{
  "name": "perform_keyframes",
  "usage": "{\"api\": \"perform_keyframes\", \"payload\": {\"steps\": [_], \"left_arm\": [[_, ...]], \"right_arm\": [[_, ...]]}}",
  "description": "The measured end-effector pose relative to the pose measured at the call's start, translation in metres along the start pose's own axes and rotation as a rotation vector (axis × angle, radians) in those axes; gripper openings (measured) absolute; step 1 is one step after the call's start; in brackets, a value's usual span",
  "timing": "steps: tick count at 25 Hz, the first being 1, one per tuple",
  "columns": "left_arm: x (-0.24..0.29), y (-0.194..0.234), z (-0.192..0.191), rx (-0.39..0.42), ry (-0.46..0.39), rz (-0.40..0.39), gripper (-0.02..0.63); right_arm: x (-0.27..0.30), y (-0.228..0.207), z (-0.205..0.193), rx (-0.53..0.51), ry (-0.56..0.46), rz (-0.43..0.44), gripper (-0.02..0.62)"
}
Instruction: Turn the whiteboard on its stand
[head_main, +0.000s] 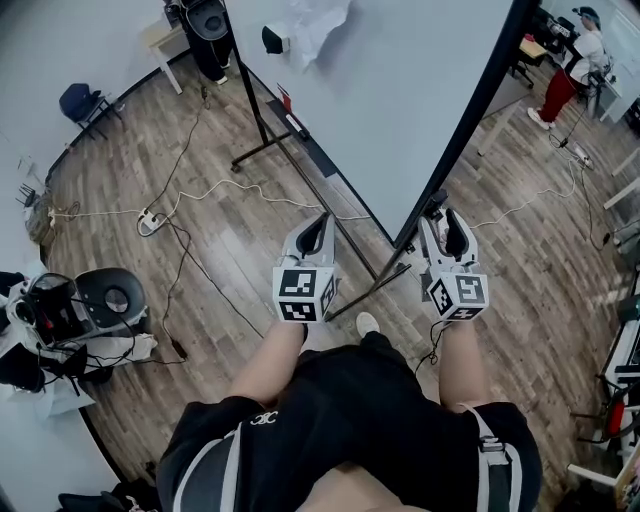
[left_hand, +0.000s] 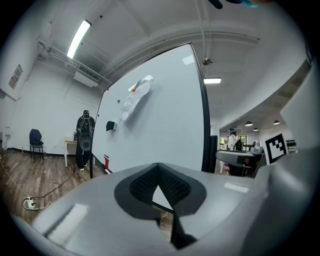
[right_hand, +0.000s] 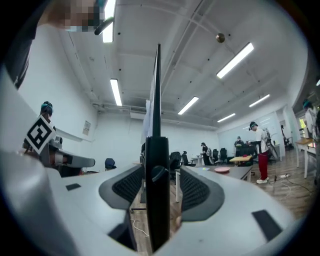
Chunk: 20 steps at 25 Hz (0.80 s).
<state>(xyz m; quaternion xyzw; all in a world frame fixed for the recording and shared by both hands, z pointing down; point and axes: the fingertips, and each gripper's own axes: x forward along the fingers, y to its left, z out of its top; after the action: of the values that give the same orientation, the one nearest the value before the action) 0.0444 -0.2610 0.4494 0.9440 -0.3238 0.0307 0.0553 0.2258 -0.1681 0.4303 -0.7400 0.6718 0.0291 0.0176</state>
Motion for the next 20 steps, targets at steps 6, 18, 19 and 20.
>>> {"api": "perform_keyframes", "payload": {"steps": [6,18,19,20], "left_arm": [[-0.015,0.000,-0.002,-0.006,-0.005,-0.014,0.004],[-0.072,0.043,0.001,0.005,-0.023,0.079,0.004],[-0.078,0.047,0.000,0.009,-0.021,0.089,0.005],[-0.083,0.051,-0.002,0.010,-0.019,0.100,0.003]], "right_arm": [[-0.045,-0.011,0.058,0.040,-0.178,-0.136,0.109],[-0.016,0.099,0.038,0.028,-0.059,-0.069,0.005],[-0.011,0.110,0.029,0.036,-0.039,-0.049,0.005],[-0.006,0.120,0.020,0.039,-0.018,-0.032,0.005]]}}
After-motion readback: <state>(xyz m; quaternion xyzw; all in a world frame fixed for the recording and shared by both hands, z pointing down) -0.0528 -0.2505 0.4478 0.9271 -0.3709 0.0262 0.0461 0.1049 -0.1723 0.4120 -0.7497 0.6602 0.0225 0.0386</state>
